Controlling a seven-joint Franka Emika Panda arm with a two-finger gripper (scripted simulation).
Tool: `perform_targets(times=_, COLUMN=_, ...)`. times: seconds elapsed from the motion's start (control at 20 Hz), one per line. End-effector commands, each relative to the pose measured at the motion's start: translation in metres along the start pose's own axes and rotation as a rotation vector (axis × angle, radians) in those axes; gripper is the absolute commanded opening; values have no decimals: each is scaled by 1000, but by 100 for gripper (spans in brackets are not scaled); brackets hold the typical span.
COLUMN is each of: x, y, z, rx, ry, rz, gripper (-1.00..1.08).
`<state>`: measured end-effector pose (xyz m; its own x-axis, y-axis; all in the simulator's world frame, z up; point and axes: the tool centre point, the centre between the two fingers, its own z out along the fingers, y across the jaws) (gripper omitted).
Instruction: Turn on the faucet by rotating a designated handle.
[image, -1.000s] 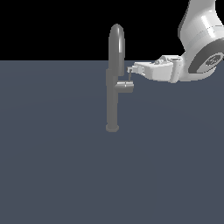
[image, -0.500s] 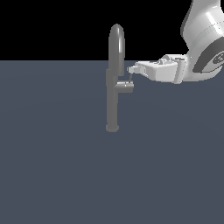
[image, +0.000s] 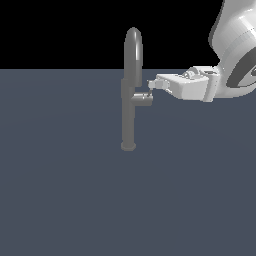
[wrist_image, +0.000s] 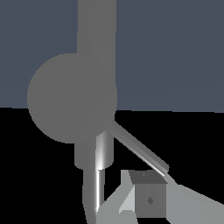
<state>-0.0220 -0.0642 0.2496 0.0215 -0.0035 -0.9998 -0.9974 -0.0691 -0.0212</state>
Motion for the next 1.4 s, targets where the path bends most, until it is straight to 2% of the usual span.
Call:
perform_targets(times=0.0, x=10, y=6, z=0, rx=0, ry=-2, rz=7, gripper=-100)
perform_targets(times=0.25, x=36, y=23, z=0, rx=-1, ry=-5, rz=20, gripper=-100)
perform_targets(times=0.3, x=36, y=23, z=0, rx=-1, ry=-5, rz=20, gripper=-100)
perform_targets(times=0.35, x=17, y=14, z=0, rx=-4, ry=0, rz=-13, gripper=-100)
perform_targets(times=0.7, x=66, y=23, z=0, rx=-1, ry=-5, rz=18, gripper=-100)
perform_targets(times=0.75, x=66, y=23, z=0, rx=-1, ry=-5, rz=18, gripper=-100)
perform_targets(times=0.8, x=42, y=15, z=0, rx=-7, ry=-3, rz=-20, gripper=-100)
perform_targets(times=1.35, x=95, y=9, z=0, rx=-1, ry=-5, rz=19, gripper=-100)
